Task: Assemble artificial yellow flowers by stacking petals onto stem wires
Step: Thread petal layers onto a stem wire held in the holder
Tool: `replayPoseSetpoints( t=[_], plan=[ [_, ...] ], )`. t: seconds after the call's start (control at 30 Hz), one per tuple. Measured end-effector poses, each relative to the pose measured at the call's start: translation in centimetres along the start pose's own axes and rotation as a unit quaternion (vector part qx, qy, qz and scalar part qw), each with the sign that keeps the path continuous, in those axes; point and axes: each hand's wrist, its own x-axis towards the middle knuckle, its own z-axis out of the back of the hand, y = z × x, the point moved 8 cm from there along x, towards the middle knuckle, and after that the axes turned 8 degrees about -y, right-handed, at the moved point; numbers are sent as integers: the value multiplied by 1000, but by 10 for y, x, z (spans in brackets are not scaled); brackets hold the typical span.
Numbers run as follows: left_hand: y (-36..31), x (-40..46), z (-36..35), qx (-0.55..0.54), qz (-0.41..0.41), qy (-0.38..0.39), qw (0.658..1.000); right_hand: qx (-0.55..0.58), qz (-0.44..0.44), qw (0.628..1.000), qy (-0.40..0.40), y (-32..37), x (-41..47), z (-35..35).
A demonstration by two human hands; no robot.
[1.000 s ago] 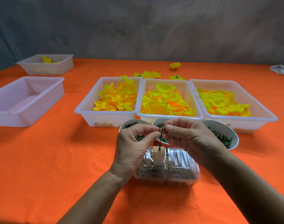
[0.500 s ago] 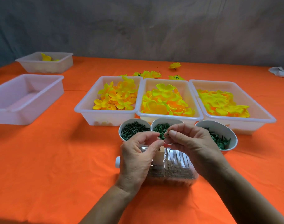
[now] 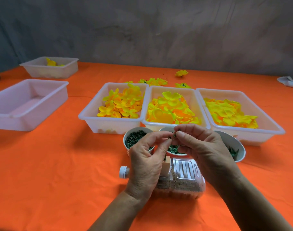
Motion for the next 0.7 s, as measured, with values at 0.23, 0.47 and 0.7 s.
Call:
replayPoseSetpoints(
  t=[0.23,0.47,0.7],
  plan=[
    [4,0,1,5,21,-15,1000,9,8,1000,-17,7,-4,-1],
    [3,0,2,15,31,-18,999,-9,22,999,-21,11,-3,-6],
    [6,-1,4,4,47,-26,999,-18,31,999,-16,10,-2,-7]
  ],
)
